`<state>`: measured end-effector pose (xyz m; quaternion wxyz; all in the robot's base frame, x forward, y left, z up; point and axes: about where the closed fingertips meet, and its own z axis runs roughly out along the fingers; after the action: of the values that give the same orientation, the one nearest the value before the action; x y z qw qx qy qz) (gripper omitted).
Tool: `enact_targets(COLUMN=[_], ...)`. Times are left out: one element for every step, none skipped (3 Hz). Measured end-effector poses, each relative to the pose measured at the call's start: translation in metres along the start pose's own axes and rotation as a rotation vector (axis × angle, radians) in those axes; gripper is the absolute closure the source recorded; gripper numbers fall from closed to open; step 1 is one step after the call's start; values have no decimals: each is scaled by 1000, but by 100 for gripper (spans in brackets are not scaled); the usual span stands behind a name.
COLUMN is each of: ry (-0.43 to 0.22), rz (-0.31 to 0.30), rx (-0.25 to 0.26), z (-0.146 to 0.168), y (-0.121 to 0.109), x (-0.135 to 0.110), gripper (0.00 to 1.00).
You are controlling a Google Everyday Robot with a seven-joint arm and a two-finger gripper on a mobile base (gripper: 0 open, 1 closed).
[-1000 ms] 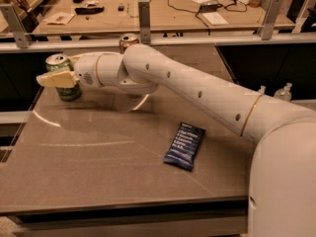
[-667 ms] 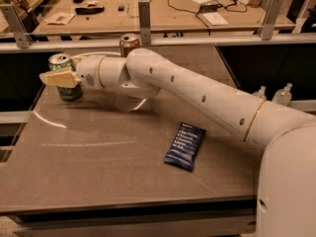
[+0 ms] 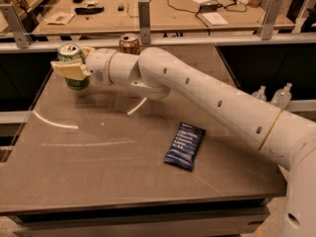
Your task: Knock green can over
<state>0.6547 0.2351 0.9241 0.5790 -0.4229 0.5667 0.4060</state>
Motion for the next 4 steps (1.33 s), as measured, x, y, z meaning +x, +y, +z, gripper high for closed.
enact_targets(ry=[-5,-14,-33,-55], rz=[-107,-258,-436,-618], rx=[-17,-25,8,71], z=[-19,-38,-55,-68], y=[-7,-9,-9,-8], x=[-25,-44,-56,-66], gripper=[100,100,100,100])
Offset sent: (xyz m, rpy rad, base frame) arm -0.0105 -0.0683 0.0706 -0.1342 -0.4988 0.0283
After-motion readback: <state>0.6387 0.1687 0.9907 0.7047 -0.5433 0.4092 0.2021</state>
